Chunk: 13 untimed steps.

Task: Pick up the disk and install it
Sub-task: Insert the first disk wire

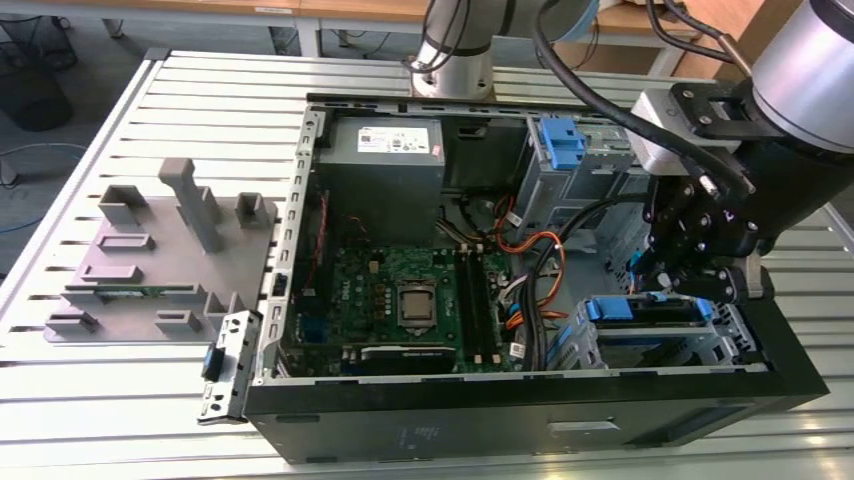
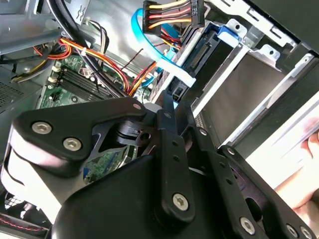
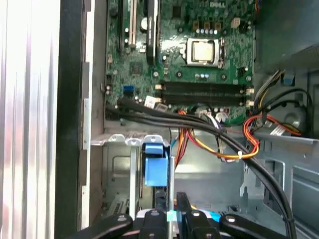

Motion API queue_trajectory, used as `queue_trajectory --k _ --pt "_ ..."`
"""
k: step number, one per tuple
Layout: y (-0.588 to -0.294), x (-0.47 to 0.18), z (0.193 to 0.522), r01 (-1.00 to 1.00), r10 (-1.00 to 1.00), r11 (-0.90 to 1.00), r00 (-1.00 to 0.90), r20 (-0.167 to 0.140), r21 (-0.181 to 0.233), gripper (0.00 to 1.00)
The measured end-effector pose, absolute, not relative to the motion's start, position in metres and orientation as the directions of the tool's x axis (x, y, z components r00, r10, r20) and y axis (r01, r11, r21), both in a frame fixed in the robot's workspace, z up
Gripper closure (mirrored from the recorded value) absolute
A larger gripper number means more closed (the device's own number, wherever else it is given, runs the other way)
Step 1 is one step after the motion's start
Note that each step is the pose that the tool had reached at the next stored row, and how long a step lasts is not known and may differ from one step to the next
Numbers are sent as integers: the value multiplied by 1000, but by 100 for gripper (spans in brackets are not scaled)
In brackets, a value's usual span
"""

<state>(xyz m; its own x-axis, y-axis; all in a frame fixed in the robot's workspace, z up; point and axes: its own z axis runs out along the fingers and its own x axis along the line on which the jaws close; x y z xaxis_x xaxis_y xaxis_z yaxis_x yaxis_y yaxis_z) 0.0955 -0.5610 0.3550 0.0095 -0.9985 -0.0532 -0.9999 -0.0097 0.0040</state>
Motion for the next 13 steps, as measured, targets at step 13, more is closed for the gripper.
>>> queue_trajectory --k 13 --pt "-561 108 355 -1000 -999 -9 9 -53 6 77"
